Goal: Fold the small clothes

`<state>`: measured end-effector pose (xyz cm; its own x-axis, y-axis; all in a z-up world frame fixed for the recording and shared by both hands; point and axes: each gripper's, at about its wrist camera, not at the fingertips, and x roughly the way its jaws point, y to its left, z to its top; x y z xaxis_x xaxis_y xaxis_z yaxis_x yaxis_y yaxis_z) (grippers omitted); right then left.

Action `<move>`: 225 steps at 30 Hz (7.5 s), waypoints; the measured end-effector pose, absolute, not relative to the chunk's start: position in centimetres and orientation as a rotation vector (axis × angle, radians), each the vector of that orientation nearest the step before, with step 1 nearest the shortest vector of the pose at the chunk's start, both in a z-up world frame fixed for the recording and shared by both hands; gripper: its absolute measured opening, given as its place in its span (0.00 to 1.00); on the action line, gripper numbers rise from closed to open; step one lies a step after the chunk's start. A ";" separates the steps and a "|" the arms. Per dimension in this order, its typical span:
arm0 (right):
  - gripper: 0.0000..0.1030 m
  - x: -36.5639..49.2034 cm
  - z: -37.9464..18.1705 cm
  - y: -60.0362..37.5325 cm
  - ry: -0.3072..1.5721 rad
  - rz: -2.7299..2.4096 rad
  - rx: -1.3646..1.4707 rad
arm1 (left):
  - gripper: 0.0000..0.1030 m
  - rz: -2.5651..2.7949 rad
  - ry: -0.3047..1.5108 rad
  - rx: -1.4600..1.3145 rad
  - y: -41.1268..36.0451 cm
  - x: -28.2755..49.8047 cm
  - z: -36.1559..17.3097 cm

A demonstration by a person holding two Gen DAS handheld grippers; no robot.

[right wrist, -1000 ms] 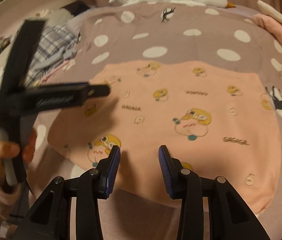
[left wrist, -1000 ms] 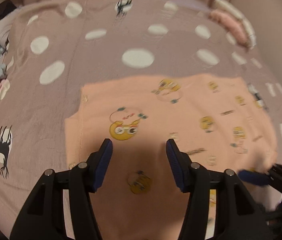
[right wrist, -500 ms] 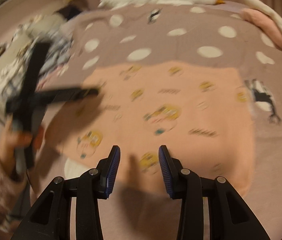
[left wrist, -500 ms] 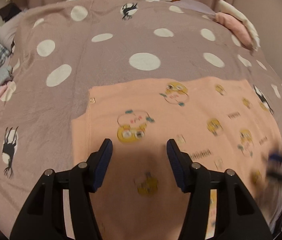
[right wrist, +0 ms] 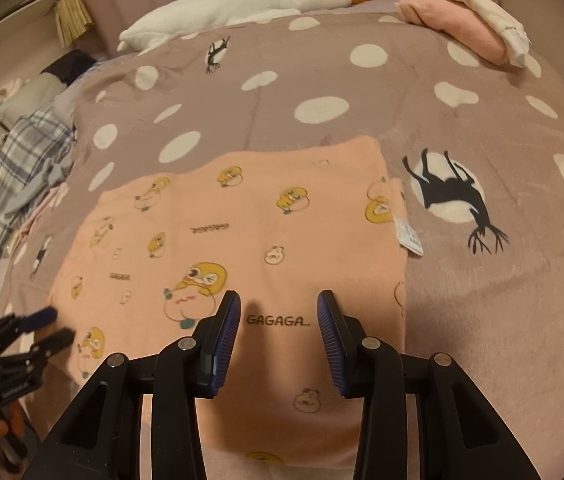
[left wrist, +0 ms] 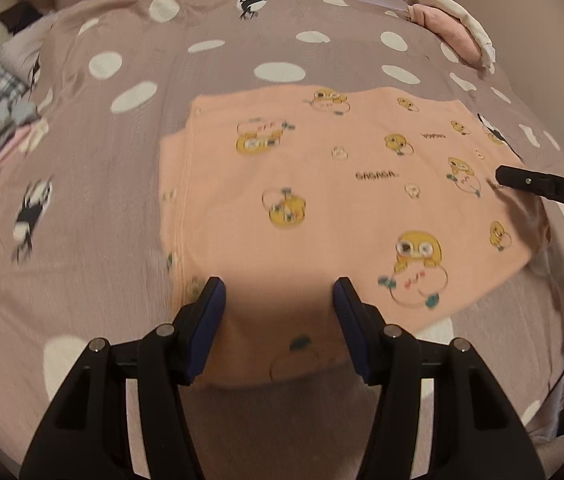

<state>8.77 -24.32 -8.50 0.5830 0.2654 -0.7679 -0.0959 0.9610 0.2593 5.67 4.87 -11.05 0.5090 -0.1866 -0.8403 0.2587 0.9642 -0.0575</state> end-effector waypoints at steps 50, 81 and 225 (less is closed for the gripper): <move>0.39 3.2 -7.0 -26.7 0.892 0.162 0.163 | 0.61 -0.146 1.031 -0.147 11.0 2.6 -10.0; 0.39 6.2 -6.9 -21.0 0.896 0.282 0.119 | 0.72 -0.473 1.158 -0.580 11.7 10.7 -11.5; 0.08 13.8 -6.7 -20.9 0.939 0.493 0.532 | 0.38 -0.391 1.095 -0.314 6.2 6.2 -7.8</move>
